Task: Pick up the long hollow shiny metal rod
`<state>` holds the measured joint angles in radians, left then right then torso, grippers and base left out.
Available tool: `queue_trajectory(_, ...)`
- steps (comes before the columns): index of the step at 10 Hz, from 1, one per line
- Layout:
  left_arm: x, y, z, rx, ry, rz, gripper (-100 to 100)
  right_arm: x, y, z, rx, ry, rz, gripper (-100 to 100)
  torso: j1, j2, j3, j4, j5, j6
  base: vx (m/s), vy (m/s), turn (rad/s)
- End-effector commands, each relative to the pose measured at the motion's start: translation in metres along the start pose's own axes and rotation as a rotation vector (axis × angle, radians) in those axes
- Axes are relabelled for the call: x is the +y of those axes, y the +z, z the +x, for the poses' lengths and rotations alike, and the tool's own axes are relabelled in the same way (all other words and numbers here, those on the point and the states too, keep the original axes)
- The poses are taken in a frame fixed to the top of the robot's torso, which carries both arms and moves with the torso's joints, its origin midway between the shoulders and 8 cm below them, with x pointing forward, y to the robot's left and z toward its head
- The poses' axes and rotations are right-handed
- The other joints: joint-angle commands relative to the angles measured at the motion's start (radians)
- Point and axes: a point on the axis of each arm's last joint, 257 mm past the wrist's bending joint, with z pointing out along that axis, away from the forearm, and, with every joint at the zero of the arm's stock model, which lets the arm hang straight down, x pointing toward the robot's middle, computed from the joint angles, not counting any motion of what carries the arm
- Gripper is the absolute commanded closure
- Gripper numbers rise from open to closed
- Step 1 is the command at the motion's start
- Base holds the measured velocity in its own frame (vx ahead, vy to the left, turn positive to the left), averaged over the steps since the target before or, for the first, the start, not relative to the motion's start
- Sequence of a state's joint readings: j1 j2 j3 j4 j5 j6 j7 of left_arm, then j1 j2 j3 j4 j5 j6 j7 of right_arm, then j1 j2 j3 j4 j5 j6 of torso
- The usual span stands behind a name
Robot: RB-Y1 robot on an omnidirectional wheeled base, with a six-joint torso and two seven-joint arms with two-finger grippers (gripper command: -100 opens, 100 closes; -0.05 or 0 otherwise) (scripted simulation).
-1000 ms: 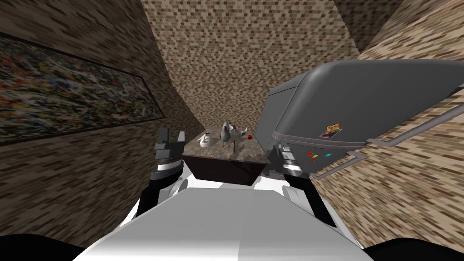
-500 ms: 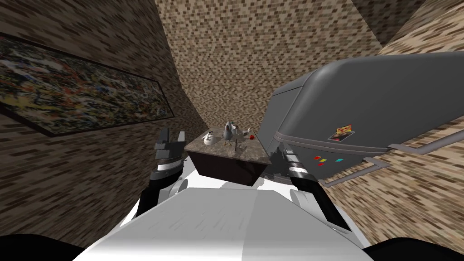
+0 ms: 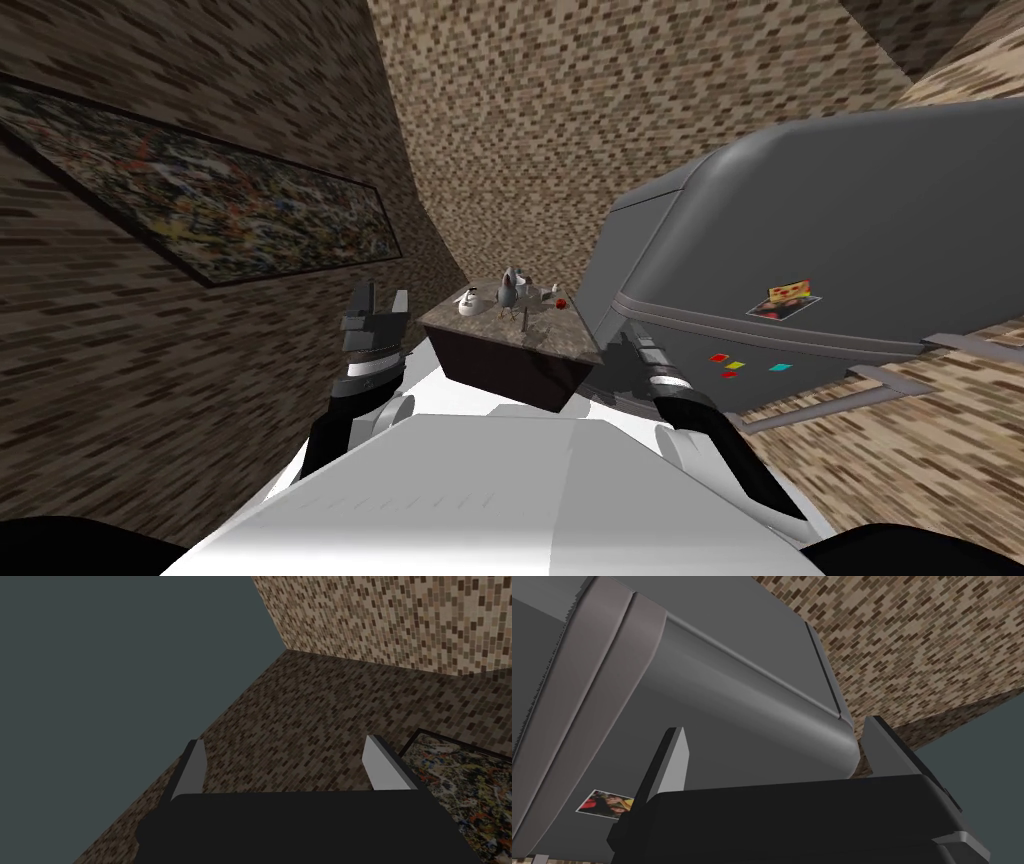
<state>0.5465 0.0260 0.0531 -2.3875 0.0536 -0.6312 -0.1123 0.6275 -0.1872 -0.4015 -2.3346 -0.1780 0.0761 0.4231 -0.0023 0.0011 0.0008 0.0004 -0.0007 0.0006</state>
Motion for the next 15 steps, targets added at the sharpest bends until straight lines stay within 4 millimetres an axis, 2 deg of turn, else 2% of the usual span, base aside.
queue_trajectory(1, 0.000, 0.000, 0.000, 0.000, 0.000, 0.000, 0, -0.023, -0.002, -0.011, 0.003, -0.042, 0.065, -100, 0.000, 0.000, 0.000, 0.000, 0.000, 0.000, -0.040, -0.011, 0.249)
queue_trajectory(3, 0.000, 0.000, 0.000, 0.000, 0.000, 0.000, 0, -0.030, -0.003, -0.007, 0.016, -0.042, 0.093, -100, 0.000, 0.000, 0.000, 0.000, 0.000, 0.000, -0.028, -0.018, 0.066)
queue_trajectory(4, 0.000, 0.000, 0.000, 0.000, 0.000, 0.000, 0, -0.049, -0.006, -0.018, 0.018, -0.081, 0.149, -100, 0.000, -0.001, -0.001, 0.000, 0.000, 0.000, -0.037, -0.005, 0.262)
queue_trajectory(6, 0.000, 0.000, 0.000, 0.000, 0.000, 0.000, 0, -0.056, -0.008, -0.015, 0.031, -0.080, 0.176, -100, 0.000, 0.000, 0.000, 0.000, 0.000, 0.000, -0.029, -0.017, 0.060)
queue_trajectory(7, 0.000, 0.000, 0.000, 0.000, 0.000, 0.000, 0, -0.075, -0.012, -0.025, 0.035, -0.116, 0.230, -100, 0.000, -0.001, -0.001, 0.000, 0.000, 0.000, -0.034, -0.008, 0.291)
queue_trajectory(8, 0.000, 0.000, 0.000, 0.000, 0.000, 0.000, 0, -0.080, -0.014, -0.023, 0.046, -0.115, 0.252, -100, 0.000, 0.000, 0.000, 0.000, 0.000, -0.001, -0.031, -0.019, 0.156)
queue_trajectory(9, 0.000, 0.000, 0.000, 0.000, 0.000, 0.000, 0, -0.096, -0.019, -0.034, 0.049, -0.149, 0.298, -100, 0.000, 0.000, 0.000, 0.000, 0.000, 0.000, -0.036, -0.012, 0.234)
queue_trajectory(11, 0.000, 0.000, 0.000, 0.000, 0.000, 0.000, 0, -0.107, -0.023, -0.029, 0.072, -0.146, 0.342, -100, 0.000, 0.000, 0.000, 0.000, 0.000, 0.000, -0.021, -0.009, 0.072)
queue_trajectory(12, 0.000, 0.000, 0.000, 0.000, 0.000, 0.000, 0, -0.123, -0.029, -0.039, 0.079, -0.176, 0.391, -100, 0.000, -0.001, -0.001, 0.000, 0.000, 0.000, -0.017, 0.007, 0.299)
queue_trajectory(14, 0.000, 0.000, 0.000, 0.000, 0.000, 0.000, 0, -0.131, -0.033, -0.035, 0.097, -0.173, 0.422, -100, 0.000, -0.002, -0.001, 0.000, 0.000, 0.000, -0.013, -0.005, 0.067)
queue_trajectory(15, 0.000, 0.000, 0.000, 0.000, 0.000, 0.000, 0, -0.146, -0.040, -0.045, 0.107, -0.199, 0.470, -100, 0.001, -0.002, -0.001, 0.000, 0.000, 0.000, -0.014, 0.006, 0.329)
